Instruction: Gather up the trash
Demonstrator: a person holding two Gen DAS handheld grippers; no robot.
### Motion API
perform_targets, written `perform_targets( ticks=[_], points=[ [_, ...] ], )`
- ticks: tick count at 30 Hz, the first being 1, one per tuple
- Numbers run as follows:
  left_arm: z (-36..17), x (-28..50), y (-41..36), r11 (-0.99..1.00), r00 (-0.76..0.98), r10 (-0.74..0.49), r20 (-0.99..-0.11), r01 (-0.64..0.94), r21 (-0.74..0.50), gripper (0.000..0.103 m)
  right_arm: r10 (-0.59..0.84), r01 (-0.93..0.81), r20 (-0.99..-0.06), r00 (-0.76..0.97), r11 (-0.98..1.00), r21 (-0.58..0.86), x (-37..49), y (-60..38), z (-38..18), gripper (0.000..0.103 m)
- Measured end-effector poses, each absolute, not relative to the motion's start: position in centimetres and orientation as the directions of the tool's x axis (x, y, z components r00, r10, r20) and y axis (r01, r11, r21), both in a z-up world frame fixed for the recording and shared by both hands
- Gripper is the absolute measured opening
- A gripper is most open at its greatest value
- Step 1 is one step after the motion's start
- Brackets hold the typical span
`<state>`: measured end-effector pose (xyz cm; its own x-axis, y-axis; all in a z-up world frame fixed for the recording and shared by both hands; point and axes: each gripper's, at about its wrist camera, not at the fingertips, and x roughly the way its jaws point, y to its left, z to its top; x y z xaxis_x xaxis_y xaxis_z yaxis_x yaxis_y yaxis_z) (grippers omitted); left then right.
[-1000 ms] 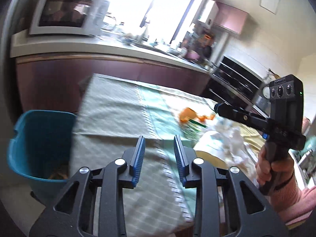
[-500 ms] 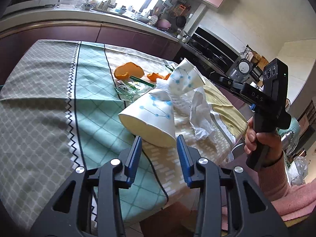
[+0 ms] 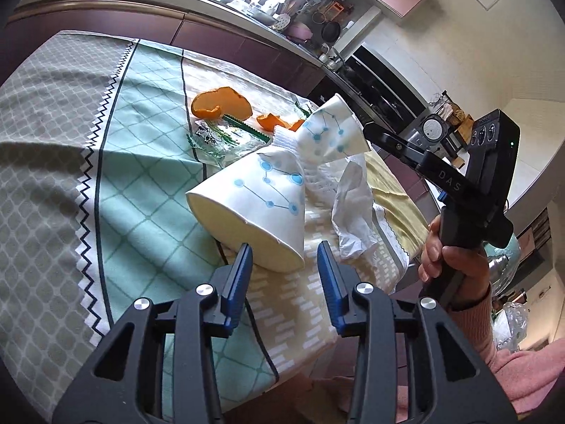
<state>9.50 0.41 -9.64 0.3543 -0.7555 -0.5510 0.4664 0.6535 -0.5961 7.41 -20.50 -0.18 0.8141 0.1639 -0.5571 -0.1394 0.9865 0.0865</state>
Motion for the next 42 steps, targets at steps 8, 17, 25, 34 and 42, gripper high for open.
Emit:
perform_targets(
  ticks=[8, 17, 25, 34, 42],
  points=[
    [-10.1, 10.6, -0.2, 0.645, 0.334, -0.763, -0.554, 0.446, -0.62, 0.028, 0.151, -0.138, -0.584, 0.797, 0.988, 0.068, 8.2, -20.5, -0.6, 0.026],
    [-10.0, 11.2, -1.1, 0.634, 0.324, -0.773, -0.546, 0.442, -0.635, 0.004, 0.164, -0.138, -0.599, 0.784, 0.986, 0.09, 8.5, -21.0, -1.2, 0.003],
    [-8.8, 10.6, -1.4, 0.652, 0.361, -0.756, -0.546, 0.48, -0.586, 0.004, 0.197, -0.143, -0.555, 0.808, 0.98, 0.14, 7.5, -21.8, -0.3, 0.003],
    [-6.5, 9.5, 0.1, 0.672, 0.421, -0.739, -0.526, 0.512, -0.535, 0.004, 0.276, -0.214, -0.498, 0.822, 0.96, 0.18, 5.9, -20.5, 1.1, 0.003],
    [-4.6, 8.3, 3.2, 0.717, 0.495, -0.697, -0.519, 0.509, -0.477, 0.004, 0.392, -0.314, -0.46, 0.796, 0.919, 0.24, 5.7, -17.8, 1.7, 0.003]
  ],
)
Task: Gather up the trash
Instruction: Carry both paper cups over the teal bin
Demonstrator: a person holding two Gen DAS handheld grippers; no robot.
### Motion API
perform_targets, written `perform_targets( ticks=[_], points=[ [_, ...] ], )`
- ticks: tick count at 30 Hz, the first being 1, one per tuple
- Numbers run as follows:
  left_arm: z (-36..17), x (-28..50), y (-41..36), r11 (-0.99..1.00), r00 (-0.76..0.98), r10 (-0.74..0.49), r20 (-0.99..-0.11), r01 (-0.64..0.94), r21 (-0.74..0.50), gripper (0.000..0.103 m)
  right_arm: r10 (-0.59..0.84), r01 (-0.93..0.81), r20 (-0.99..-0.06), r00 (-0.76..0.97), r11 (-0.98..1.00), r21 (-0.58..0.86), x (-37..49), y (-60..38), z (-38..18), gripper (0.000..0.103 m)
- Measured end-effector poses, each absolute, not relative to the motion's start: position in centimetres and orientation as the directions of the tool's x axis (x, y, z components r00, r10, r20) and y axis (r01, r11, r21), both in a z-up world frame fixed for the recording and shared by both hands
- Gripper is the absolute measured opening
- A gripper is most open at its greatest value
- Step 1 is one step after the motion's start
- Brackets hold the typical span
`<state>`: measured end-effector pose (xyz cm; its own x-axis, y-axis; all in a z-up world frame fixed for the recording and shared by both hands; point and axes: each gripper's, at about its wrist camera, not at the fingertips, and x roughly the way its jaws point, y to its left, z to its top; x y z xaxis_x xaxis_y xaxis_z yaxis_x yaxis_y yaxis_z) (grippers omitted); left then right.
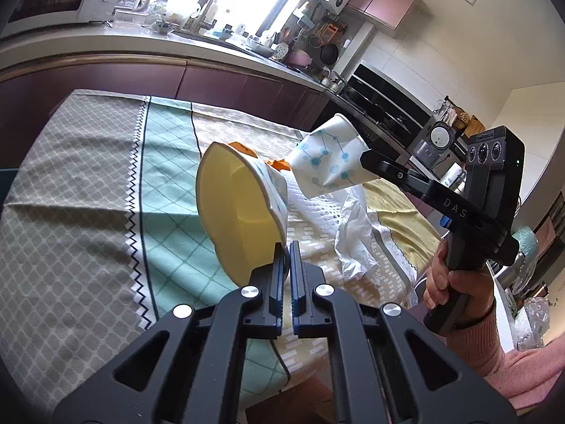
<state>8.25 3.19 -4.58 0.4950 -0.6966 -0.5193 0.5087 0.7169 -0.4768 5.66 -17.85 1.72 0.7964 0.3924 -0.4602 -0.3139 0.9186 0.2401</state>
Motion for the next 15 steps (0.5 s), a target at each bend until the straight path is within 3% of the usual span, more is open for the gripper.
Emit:
perform_targets(
  ticks=[15],
  points=[
    [-1.5, 7.2, 15.3, 0.857, 0.698, -0.503, -0.51, 0.328, -0.397, 0.004, 0.616, -0.549, -0.435, 0.657, 0.786, 0.285, 9.5, -6.9, 2.1, 0.003]
  ],
)
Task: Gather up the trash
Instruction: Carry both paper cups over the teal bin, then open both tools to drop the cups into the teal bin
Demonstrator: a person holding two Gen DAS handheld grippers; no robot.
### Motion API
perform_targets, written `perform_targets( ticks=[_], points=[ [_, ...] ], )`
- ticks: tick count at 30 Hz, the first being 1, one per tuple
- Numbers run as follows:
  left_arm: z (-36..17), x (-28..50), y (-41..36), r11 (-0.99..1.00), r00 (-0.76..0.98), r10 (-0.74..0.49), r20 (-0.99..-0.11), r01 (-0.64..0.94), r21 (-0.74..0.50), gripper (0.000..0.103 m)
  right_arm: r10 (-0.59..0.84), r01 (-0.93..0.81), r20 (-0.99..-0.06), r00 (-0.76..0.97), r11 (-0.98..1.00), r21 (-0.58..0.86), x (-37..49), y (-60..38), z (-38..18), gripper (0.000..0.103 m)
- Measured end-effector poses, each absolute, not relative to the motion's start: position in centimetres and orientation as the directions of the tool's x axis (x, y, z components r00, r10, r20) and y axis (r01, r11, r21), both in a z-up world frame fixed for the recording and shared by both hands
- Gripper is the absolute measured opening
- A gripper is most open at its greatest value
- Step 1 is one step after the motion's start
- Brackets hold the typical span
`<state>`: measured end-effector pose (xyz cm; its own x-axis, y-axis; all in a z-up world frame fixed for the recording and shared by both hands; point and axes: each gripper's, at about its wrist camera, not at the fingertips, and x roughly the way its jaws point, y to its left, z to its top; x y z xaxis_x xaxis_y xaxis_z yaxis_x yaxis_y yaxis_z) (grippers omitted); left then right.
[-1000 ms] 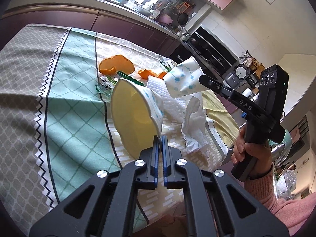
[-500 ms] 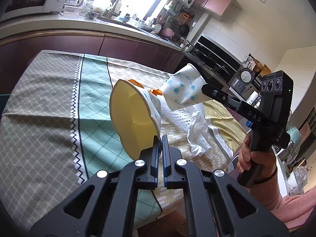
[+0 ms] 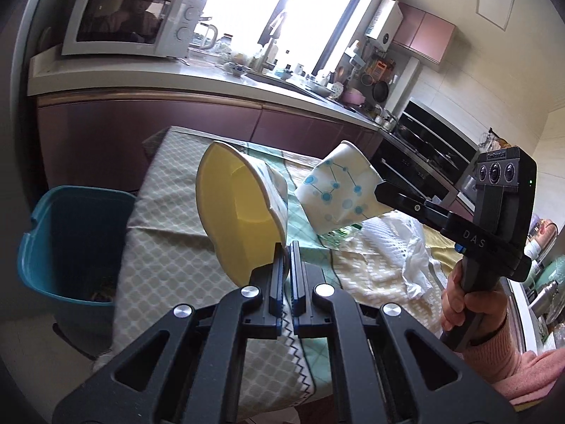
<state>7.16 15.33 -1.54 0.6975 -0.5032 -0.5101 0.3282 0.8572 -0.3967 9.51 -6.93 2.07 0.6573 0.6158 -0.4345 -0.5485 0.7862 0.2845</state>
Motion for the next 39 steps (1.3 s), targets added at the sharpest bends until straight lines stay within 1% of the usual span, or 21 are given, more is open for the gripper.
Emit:
perform_targets(
  ticks=[7, 16, 20, 25, 29, 35, 39],
  points=[
    [-1.2, 7.5, 21.6, 0.902, 0.76, -0.395, -0.516, 0.216, -0.373, 0.004, 0.695, -0.625, -0.43, 0.576, 0.714, 0.317, 11.9, -1.1, 2.2, 0.003],
    [-2.1, 9.2, 27.9, 0.932, 0.786, -0.287, -0.547, 0.097, -0.35, 0.004, 0.737, -0.658, -0.455, 0.5, 0.665, 0.354, 15.0, 4.8, 1.1, 0.003],
    [-3.5, 10.3, 30.1, 0.923, 0.768, -0.285, -0.573, 0.058, -0.381, 0.004, 0.739, -0.669, -0.476, 0.478, 0.657, 0.348, 16.2, 7.8, 0.5, 0.003],
    [-5.9, 12.0, 31.9, 0.916, 0.736, -0.271, -0.621, -0.001, -0.401, 0.004, 0.723, -0.671, -0.526, 0.447, 0.66, 0.337, 17.7, 11.3, -1.2, 0.003],
    [-7.8, 12.9, 33.2, 0.905, 0.707, -0.285, -0.647, -0.023, -0.424, 0.004, 0.704, -0.669, -0.568, 0.426, 0.668, 0.326, 18.5, 13.3, -2.7, 0.003],
    [-9.8, 15.0, 33.2, 0.916, 0.673, -0.26, -0.692, -0.056, -0.398, 0.004, 0.664, -0.649, -0.626, 0.409, 0.694, 0.312, 19.8, 15.1, -4.9, 0.003],
    [-10.9, 16.3, 32.6, 0.923, 0.649, -0.249, -0.719, -0.066, -0.379, 0.004, 0.654, -0.633, -0.643, 0.398, 0.703, 0.323, 20.5, 15.5, -5.6, 0.003]
  ],
)
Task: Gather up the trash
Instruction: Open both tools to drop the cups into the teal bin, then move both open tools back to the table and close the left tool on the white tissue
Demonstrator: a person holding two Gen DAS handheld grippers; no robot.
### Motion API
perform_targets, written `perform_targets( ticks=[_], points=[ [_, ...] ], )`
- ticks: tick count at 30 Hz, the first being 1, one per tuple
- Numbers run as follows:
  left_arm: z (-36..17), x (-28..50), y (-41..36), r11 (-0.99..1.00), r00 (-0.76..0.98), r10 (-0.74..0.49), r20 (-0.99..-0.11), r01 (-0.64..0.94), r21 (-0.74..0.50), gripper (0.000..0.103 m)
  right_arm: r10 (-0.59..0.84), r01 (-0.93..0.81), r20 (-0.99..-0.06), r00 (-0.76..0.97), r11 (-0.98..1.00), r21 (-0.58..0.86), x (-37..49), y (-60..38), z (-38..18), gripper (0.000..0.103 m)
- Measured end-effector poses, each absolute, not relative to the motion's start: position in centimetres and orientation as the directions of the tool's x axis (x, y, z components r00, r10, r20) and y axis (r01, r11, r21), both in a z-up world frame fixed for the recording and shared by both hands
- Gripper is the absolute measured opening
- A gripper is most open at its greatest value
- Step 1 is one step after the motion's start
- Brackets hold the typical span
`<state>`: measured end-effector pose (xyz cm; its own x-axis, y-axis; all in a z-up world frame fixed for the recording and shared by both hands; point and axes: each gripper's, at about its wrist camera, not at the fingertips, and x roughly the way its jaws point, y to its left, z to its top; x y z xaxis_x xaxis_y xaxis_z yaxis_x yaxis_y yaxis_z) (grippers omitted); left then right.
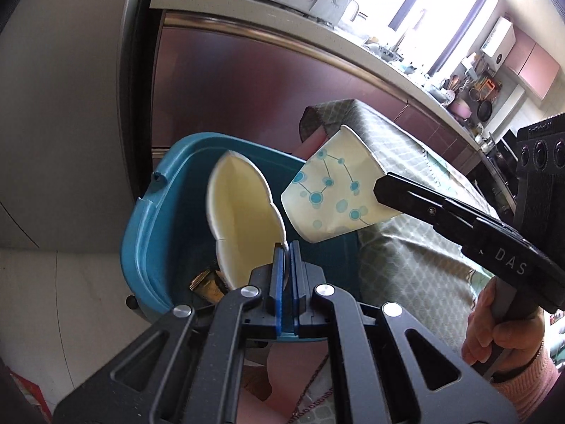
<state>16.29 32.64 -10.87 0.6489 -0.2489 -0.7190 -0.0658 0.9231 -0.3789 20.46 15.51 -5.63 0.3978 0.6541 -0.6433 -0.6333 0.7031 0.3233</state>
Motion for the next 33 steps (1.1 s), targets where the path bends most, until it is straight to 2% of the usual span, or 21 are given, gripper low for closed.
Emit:
perform_targets(
  ticks=[7, 13, 21, 28, 33],
  points=[
    [-11.6, 17.6, 31.5, 0.928, 0.643, -0.244, -0.726, -0.062, -0.368, 0.005, 0.644, -0.62, -0.644, 0.413, 0.717, 0.318, 21.1, 15.8, -5.8, 0.009],
    [-10.6, 17.5, 30.5, 0.931, 0.671, -0.244, -0.701, -0.041, -0.364, 0.005, 0.657, -0.621, -0.628, 0.418, 0.711, 0.331, 20.1, 14.3, -5.4, 0.009],
    [-6.9, 14.9, 27.0, 0.93, 0.729, -0.311, -0.61, 0.102, -0.352, 0.005, 0.681, -0.636, -0.582, 0.444, 0.697, 0.331, 16.4, 10.0, -3.3, 0.014],
    [-3.9, 11.9, 21.4, 0.904, 0.738, -0.414, -0.532, 0.266, -0.336, 0.019, 0.656, -0.621, -0.539, 0.528, 0.731, 0.282, 11.9, 3.9, -0.8, 0.023],
    [-3.5, 10.7, 16.2, 0.873, 0.695, -0.487, -0.529, 0.365, -0.323, 0.022, 0.596, -0.545, -0.519, 0.612, 0.794, 0.269, 9.0, -2.5, 0.0, 0.032]
  ],
)
